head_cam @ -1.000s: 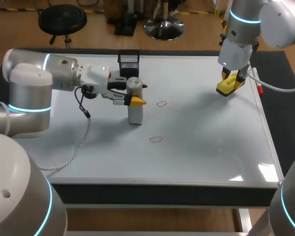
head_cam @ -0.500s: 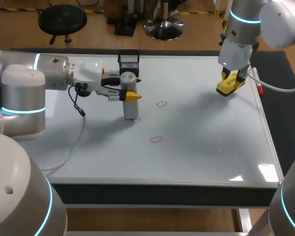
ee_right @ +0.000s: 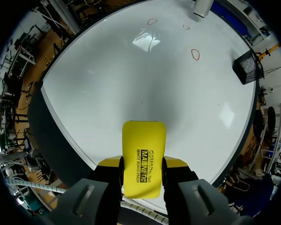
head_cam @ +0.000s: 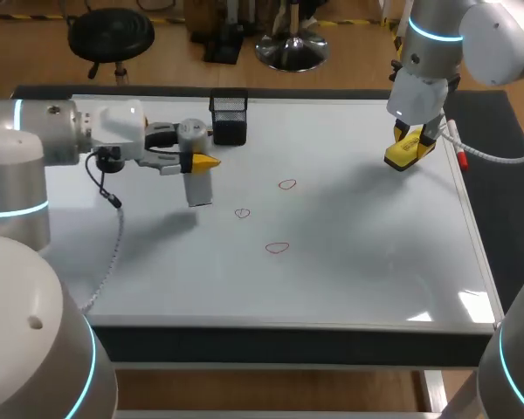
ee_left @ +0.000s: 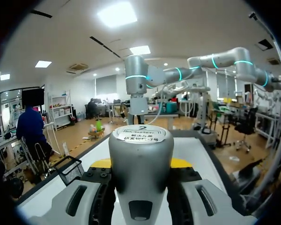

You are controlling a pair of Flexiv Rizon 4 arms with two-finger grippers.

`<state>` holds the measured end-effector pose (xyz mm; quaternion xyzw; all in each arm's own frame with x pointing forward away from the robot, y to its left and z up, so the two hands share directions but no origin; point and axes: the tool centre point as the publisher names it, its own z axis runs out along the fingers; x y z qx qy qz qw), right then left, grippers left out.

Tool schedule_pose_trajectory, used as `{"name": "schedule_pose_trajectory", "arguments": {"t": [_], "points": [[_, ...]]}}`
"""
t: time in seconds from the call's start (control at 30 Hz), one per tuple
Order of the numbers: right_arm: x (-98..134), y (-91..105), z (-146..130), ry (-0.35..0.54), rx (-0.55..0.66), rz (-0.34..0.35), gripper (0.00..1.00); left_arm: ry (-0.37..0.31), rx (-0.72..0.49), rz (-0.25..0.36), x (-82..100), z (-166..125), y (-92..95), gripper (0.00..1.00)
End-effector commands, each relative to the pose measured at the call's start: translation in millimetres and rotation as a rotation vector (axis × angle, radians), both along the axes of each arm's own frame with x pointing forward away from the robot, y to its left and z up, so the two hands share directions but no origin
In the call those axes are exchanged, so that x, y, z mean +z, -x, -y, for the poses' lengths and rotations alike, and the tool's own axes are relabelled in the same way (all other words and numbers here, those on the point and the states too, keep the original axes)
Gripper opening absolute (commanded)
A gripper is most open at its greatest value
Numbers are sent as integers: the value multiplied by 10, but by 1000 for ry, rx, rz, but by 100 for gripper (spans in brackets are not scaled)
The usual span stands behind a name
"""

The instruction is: Pick up the inspection probe, press it on each red-marked spot on the whiteboard one by one, put down the probe, pick up the eraser, and wipe off all the red marks.

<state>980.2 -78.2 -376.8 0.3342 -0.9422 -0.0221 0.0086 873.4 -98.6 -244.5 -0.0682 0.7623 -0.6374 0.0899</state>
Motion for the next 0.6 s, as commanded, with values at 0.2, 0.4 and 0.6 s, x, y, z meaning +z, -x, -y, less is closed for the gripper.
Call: {"name": "schedule_pose_trajectory", "arguments": {"t": [0.2, 0.4, 0.6], "points": [[11, -1, 7, 3, 2, 0, 0, -11, 191, 26, 125, -495, 238, 0], [11, -1, 7, 3, 2, 0, 0, -14, 257, 35, 163, -719, 324, 0], [11, -1, 7, 3, 2, 0, 0, -16, 314, 39, 187, -867, 415, 0]]}}
